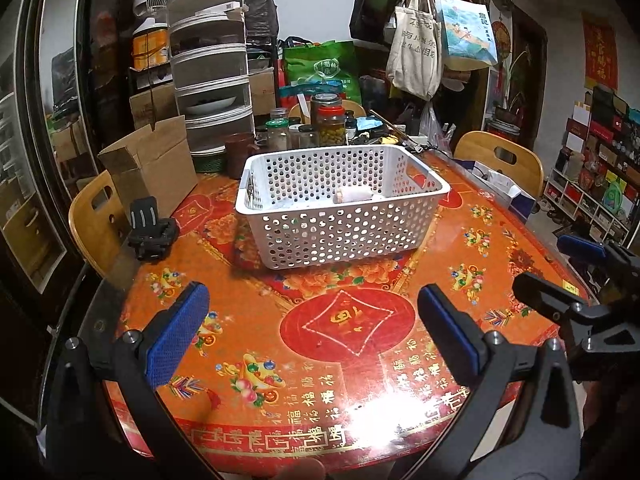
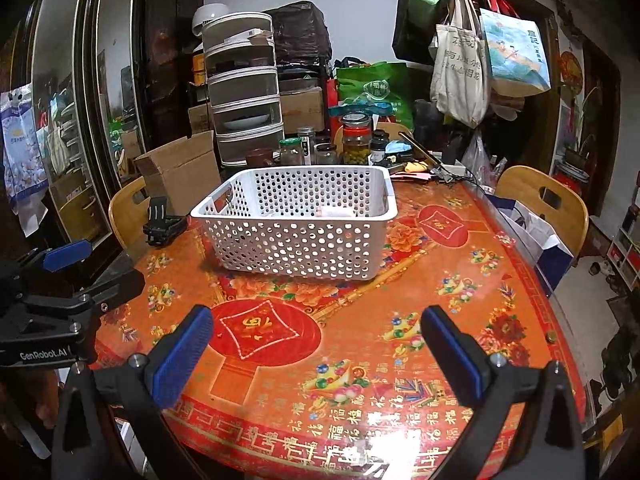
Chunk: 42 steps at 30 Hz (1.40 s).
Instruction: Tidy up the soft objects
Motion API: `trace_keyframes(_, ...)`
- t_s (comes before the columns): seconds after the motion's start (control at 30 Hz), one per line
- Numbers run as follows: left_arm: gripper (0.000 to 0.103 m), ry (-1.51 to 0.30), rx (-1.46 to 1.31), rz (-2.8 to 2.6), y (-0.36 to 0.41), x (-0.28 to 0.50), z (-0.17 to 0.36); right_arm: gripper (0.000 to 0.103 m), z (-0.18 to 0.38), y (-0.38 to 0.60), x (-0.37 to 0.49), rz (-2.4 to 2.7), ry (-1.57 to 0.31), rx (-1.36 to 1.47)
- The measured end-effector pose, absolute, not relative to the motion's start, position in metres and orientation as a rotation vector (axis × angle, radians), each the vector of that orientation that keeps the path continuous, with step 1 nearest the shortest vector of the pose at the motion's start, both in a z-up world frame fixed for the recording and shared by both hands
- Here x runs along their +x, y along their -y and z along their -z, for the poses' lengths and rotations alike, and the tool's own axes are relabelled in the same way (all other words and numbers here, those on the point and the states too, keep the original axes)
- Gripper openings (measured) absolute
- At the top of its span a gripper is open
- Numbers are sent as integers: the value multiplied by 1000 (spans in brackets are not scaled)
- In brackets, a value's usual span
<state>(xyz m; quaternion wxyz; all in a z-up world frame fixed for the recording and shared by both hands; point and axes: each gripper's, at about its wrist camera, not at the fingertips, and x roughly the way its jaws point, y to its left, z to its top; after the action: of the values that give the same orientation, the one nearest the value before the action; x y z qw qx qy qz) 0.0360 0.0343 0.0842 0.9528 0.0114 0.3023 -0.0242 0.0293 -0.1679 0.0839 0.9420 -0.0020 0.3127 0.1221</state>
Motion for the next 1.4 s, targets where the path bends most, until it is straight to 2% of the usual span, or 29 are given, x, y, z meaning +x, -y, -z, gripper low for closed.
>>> trace_keyframes(1.4,103,-629,30,56,-28,39,-74,103,-88,166,25,-266,-632,-10)
